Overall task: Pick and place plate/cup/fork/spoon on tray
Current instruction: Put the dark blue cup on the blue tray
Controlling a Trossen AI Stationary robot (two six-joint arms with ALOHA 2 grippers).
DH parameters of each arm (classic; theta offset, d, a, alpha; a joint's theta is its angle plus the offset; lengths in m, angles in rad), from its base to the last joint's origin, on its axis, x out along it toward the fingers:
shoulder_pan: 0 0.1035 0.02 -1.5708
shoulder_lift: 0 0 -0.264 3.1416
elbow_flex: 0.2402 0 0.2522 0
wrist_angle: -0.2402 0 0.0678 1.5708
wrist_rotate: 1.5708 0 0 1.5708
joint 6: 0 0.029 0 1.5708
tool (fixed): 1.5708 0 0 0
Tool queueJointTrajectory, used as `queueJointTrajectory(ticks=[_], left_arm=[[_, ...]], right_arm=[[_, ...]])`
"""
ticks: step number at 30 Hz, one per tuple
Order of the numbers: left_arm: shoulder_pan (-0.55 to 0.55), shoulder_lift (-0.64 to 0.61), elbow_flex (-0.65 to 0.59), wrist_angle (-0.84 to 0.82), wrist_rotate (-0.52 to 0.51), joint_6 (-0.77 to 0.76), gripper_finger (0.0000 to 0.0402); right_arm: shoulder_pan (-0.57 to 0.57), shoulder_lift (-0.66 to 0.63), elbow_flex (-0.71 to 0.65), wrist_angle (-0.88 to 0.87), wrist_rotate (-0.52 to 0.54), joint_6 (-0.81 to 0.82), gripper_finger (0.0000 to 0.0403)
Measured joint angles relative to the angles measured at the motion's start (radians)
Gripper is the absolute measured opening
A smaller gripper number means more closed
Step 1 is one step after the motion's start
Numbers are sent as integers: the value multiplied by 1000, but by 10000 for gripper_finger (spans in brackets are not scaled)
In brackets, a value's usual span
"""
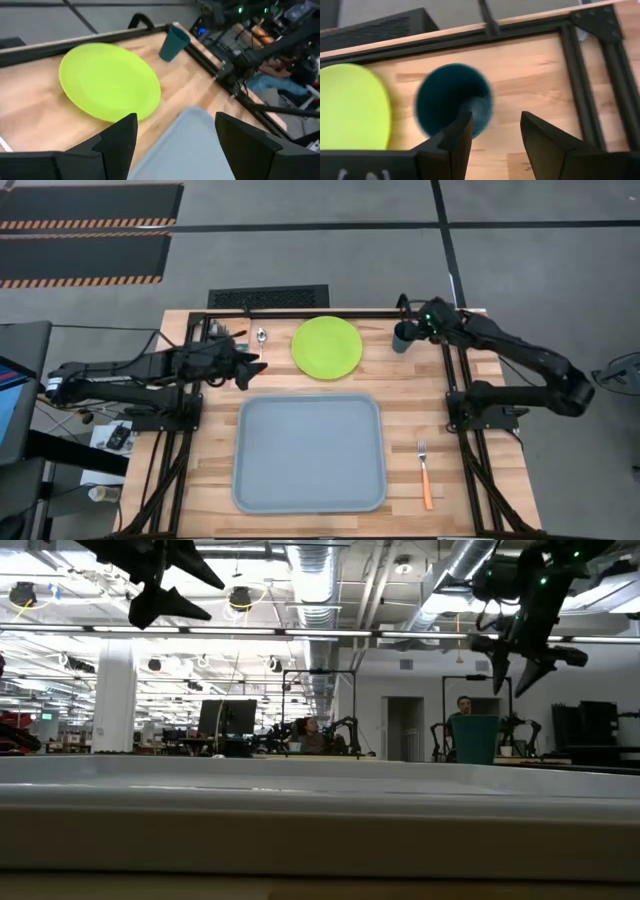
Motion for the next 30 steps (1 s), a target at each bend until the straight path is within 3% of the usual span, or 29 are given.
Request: queueJointTrajectory(ticks=[7, 23, 26, 30], left_arm=[[30, 3, 0, -7, 2, 3, 254], [76, 3, 0, -68, 4, 34, 254], [76, 2, 0, -82, 4, 34, 254], [76, 2, -1, -90, 5, 34, 254]], right_arm=[[-84, 73, 0, 52, -47, -84, 214], [-78, 278, 0, 136, -77, -113, 192], [-78, 299, 0, 140, -117, -113, 169], [-78, 320, 0, 141, -131, -113, 95]])
